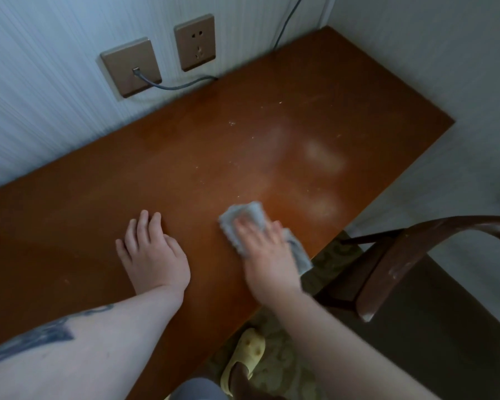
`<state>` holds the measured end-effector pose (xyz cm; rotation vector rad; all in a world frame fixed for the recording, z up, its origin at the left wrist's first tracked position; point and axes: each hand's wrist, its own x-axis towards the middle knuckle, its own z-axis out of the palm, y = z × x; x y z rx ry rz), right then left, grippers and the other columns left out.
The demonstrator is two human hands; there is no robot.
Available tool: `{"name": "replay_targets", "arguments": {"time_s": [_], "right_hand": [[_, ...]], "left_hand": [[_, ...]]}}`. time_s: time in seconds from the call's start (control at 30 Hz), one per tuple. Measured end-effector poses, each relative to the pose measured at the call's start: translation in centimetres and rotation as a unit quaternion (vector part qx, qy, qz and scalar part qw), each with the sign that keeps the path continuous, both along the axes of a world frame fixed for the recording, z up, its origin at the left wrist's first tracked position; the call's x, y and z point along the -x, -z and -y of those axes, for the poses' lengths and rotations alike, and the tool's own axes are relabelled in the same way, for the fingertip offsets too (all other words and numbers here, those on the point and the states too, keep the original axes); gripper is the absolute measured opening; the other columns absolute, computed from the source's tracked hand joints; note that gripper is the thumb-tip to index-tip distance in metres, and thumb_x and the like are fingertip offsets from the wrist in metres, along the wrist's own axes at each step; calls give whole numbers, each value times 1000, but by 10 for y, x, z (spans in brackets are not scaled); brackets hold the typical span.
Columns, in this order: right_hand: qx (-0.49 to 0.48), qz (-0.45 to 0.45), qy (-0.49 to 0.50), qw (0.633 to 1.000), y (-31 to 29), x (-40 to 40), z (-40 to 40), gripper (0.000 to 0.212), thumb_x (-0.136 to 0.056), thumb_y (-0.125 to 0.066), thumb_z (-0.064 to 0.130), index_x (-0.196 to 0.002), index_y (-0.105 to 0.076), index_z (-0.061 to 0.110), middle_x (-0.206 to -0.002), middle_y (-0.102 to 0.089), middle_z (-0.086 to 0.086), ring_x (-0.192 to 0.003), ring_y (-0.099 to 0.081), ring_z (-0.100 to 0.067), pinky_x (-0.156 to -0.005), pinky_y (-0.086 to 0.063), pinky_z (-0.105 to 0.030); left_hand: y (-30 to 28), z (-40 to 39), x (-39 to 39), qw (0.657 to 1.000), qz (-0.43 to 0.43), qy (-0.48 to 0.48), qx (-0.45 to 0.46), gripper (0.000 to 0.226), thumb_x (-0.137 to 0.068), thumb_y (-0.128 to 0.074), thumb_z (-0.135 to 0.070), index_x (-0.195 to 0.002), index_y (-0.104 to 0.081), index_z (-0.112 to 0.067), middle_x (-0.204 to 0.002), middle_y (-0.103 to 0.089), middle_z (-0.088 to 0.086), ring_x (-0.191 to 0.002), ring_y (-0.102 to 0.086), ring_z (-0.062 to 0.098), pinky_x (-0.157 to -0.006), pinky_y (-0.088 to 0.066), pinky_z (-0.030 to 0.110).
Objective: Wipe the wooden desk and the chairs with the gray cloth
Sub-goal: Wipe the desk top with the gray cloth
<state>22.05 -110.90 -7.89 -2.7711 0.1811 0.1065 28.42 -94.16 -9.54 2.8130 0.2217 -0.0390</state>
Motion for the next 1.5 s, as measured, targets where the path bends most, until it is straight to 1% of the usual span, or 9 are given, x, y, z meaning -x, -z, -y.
{"name": "replay_targets", "arguments": {"time_s": [0.2, 0.33, 0.43, 0.73, 0.83, 0.93, 1.23, 1.4, 1.5], "right_hand": [[16, -6, 304, 952, -7, -10, 50, 59, -101, -36, 19, -155, -12, 24, -161, -13, 6, -148, -5, -25, -119, 3, -36], [-65, 33, 65, 995, -23, -13, -25, 65, -93, -45, 3, -152, -24, 18, -157, -28, -1, -147, -12, -30, -115, 4, -39], [-46, -31, -102, 993, -17, -5, -52, 65, -98, -41, 12, -154, -12, 25, -161, -8, 7, -147, 11, -19, -119, 10, -41], [2, 7, 364, 932, -6, -4, 48, 61, -98, -40, 15, -154, -18, 24, -160, -16, 7, -147, -12, -26, -119, -14, -44], [-45, 48, 168, 984, -8, -13, -9, 63, -92, -45, 4, -150, -30, 23, -155, -31, 2, -143, -22, -28, -116, -22, -45], [-44, -19, -142, 989, -7, -16, -49, 59, -98, -39, 15, -153, -22, 29, -160, -17, 9, -148, -3, -21, -118, 6, -37], [43, 1, 282, 958, 5, -6, 4, 65, -94, -45, 12, -154, -20, 24, -158, -24, 3, -146, -17, -28, -118, -4, -39], [19, -6, -104, 994, 8, -13, -72, 65, -95, -45, 17, -153, -18, 29, -158, -20, 8, -148, -9, -21, -120, 1, -41], [23, -44, -84, 995, 5, -39, -50, 65, -98, -38, 14, -154, -13, 35, -159, -9, 14, -148, -3, -19, -118, 9, -35]], "left_hand": [[-1, -1, 1, 1000, -10, 2, -8, 44, -98, -34, -20, -142, -42, -17, -154, -32, 3, -145, -18, 22, -119, -9, 49], [2, 0, -1, 1000, 8, -3, 5, 42, -96, -40, -16, -138, -47, -14, -150, -38, 5, -142, -23, 25, -117, -13, 52], [3, 0, -1, 1000, 16, -7, 9, 42, -94, -43, -14, -135, -50, -13, -148, -41, 7, -141, -27, 27, -116, -15, 53], [1, -2, 0, 1000, -6, 3, -8, 45, -97, -35, -20, -141, -43, -17, -153, -34, 3, -144, -19, 23, -118, -12, 50], [3, -1, -1, 1000, 1, -2, -3, 44, -97, -34, -19, -140, -45, -16, -152, -36, 4, -143, -21, 24, -118, -12, 50], [4, -2, -1, 1000, 18, -7, 6, 45, -94, -35, -19, -136, -50, -14, -149, -41, 6, -141, -27, 26, -116, -15, 52], [4, -3, -1, 1000, -4, 4, 8, 45, -96, -35, -22, -140, -44, -18, -152, -35, 2, -144, -21, 23, -118, -12, 50], [8, -5, -2, 1000, 16, 1, 27, 46, -93, -33, -22, -133, -52, -15, -147, -43, 5, -140, -30, 26, -115, -18, 54], [9, -7, -2, 998, 29, -1, 55, 45, -93, -33, -20, -134, -52, -17, -148, -43, 3, -140, -29, 24, -116, -16, 52]]}}
